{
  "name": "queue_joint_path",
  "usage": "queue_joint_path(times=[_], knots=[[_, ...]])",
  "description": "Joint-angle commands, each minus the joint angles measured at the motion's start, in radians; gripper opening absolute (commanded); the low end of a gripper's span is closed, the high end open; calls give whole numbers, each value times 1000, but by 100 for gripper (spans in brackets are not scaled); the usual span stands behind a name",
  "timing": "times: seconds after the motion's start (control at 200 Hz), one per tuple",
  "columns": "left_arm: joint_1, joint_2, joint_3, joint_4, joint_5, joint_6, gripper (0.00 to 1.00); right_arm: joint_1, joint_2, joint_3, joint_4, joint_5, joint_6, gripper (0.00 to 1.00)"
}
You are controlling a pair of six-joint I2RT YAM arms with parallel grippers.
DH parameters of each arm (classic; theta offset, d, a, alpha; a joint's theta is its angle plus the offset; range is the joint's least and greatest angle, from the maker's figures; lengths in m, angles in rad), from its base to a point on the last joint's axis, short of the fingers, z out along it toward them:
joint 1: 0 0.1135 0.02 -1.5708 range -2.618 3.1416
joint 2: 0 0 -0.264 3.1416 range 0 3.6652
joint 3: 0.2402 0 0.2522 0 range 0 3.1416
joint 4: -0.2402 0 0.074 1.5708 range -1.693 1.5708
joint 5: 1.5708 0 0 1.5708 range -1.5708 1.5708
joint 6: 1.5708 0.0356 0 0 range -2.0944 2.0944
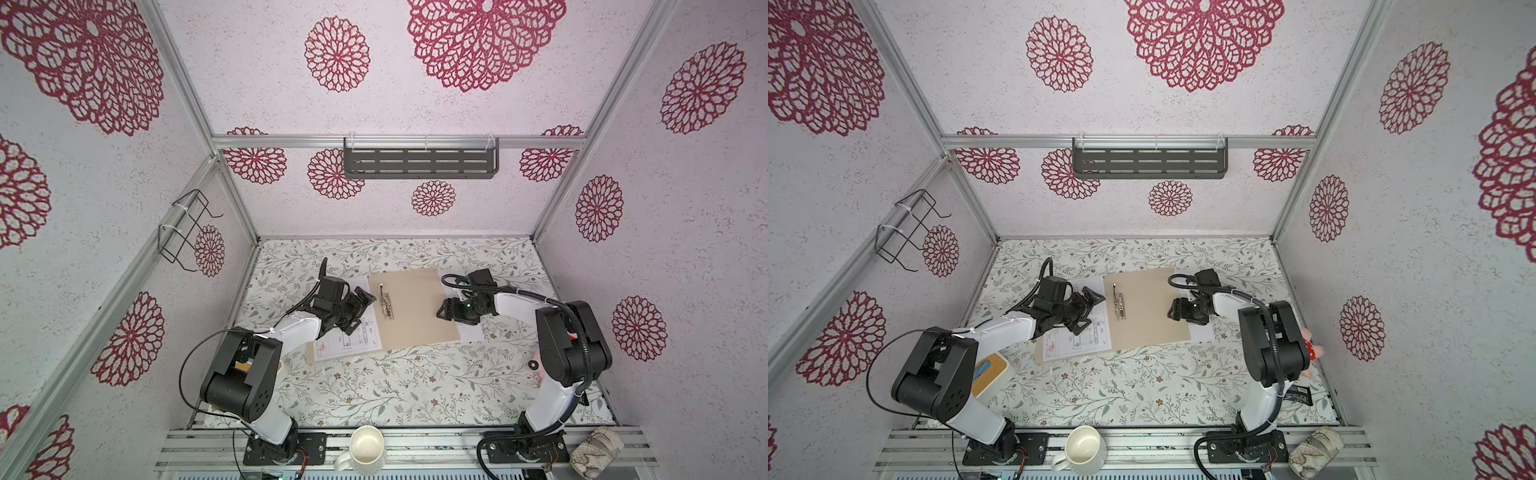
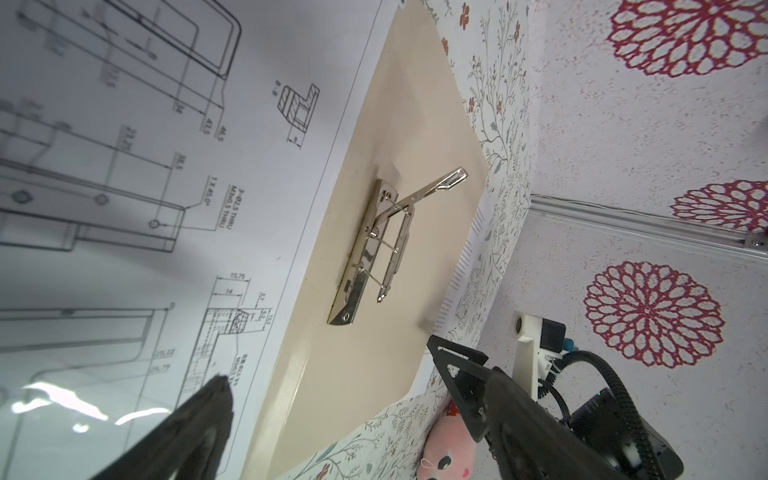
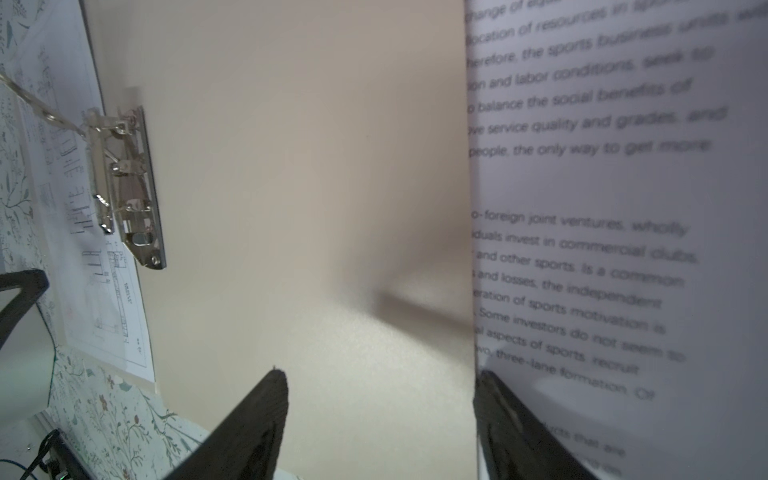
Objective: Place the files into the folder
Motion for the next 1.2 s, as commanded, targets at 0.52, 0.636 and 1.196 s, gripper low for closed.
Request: queue_joint_path(times=[0.52, 0.636, 1.196], knots=[[-104, -88, -61, 49, -71, -73, 98, 66, -70, -48, 12, 3, 54, 74], [-153, -59, -72, 101, -89, -119, 98, 64, -96, -66, 31, 22, 75, 76], [-242, 129, -46, 203, -149, -207, 98, 31, -185, -185, 4, 97, 65, 81]])
